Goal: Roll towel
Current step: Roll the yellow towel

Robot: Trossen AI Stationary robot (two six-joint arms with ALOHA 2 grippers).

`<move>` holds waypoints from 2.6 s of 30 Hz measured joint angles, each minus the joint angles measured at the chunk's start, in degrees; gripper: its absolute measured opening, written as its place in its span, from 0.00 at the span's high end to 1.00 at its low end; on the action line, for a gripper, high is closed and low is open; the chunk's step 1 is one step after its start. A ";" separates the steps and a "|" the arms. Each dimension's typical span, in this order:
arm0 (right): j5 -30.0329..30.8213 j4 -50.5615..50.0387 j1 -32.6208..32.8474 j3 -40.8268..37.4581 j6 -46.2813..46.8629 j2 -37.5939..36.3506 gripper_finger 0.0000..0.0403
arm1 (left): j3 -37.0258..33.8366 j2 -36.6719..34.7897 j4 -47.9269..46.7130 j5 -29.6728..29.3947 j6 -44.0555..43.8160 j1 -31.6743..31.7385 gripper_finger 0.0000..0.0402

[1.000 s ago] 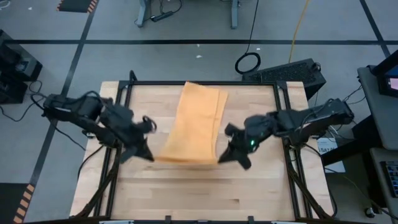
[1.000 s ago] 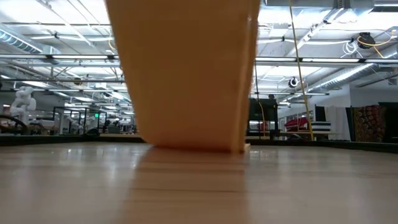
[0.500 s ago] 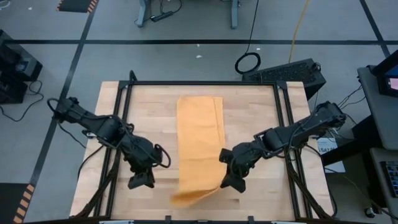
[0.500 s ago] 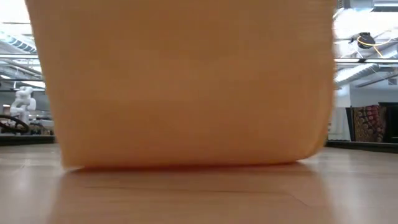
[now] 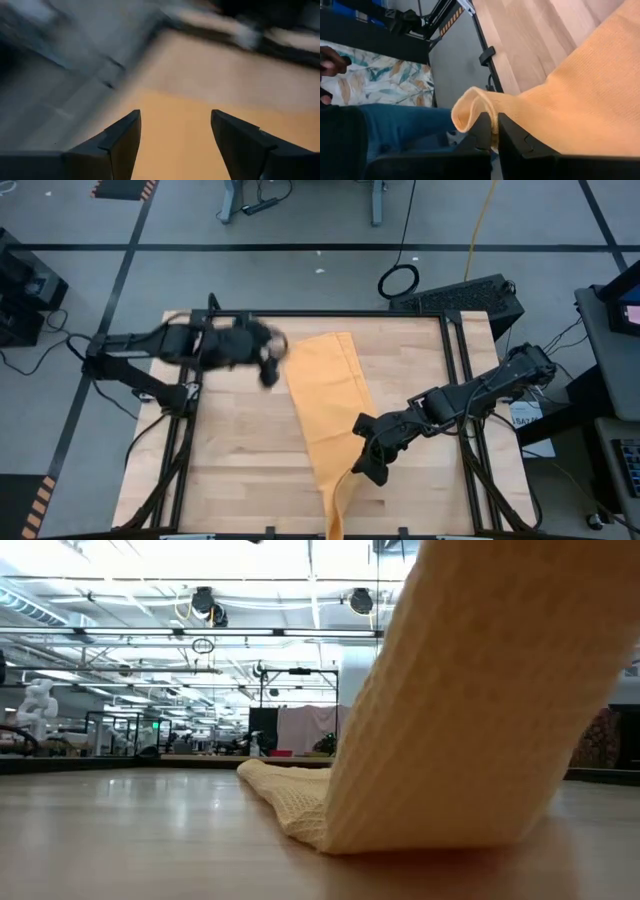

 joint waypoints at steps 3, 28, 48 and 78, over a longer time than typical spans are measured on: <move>0.36 -0.01 0.00 0.00 -0.60 0.00 1.00 | 0.03 1.56 10.25 3.95 10.53 9.89 0.39; 8.69 0.49 -0.04 0.00 3.21 0.00 1.00 | 11.31 48.36 4.48 36.98 15.80 38.91 0.34; 12.99 0.10 -0.05 0.02 4.48 0.00 1.00 | 12.13 53.01 1.52 33.78 25.09 39.10 0.53; 13.08 0.34 -0.04 0.04 5.49 0.00 1.00 | 17.00 44.66 -5.97 37.21 34.52 38.02 0.99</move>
